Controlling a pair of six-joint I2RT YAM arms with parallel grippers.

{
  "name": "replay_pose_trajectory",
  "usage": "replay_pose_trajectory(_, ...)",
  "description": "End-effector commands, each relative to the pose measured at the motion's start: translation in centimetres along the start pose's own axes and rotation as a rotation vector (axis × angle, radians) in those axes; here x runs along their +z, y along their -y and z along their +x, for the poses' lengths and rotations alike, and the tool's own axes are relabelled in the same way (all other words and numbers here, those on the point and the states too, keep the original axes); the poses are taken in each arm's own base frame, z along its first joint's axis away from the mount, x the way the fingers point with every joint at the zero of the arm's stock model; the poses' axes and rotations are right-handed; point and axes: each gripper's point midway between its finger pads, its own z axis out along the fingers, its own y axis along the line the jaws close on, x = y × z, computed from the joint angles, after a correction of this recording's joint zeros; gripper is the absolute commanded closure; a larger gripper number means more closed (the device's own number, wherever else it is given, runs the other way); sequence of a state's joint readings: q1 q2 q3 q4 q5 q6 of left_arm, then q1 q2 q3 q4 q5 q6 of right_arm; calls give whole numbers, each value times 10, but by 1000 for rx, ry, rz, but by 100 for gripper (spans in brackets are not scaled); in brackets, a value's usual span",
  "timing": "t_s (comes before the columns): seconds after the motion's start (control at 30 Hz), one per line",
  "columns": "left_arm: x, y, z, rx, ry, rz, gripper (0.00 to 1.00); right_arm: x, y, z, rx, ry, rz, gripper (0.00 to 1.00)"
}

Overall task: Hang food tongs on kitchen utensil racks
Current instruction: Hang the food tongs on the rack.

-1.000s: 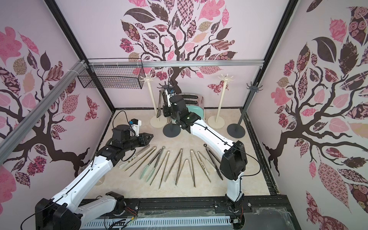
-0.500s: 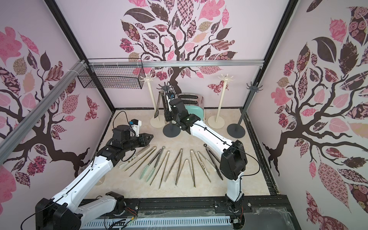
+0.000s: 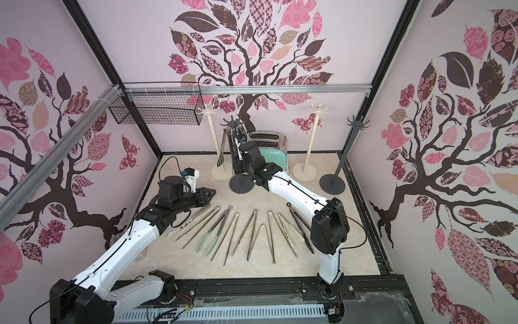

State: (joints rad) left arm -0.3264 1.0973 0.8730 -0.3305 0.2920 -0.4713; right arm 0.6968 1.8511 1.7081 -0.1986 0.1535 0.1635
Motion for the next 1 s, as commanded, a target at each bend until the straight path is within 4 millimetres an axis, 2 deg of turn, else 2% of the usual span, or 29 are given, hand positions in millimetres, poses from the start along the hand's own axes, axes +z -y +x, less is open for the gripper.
replay_pose_trajectory(0.0,0,1,-1,5,7,0,72,-22,2,-25,15,61,-5,59)
replay_pose_trajectory(0.33,0,-2,0,7,0,-14,72,-38,8,-16,5,61,7,55)
replay_pose_trajectory(0.5,-2,-3,0,9,-3,-29,72,-48,19,-8,6,56,31,54)
replay_pose_trajectory(0.83,-4,-14,7,3,-37,-90,73,-72,56,11,56,49,66,52)
replay_pose_trajectory(0.97,-3,-20,14,-3,-62,-112,73,-84,81,20,92,52,94,50)
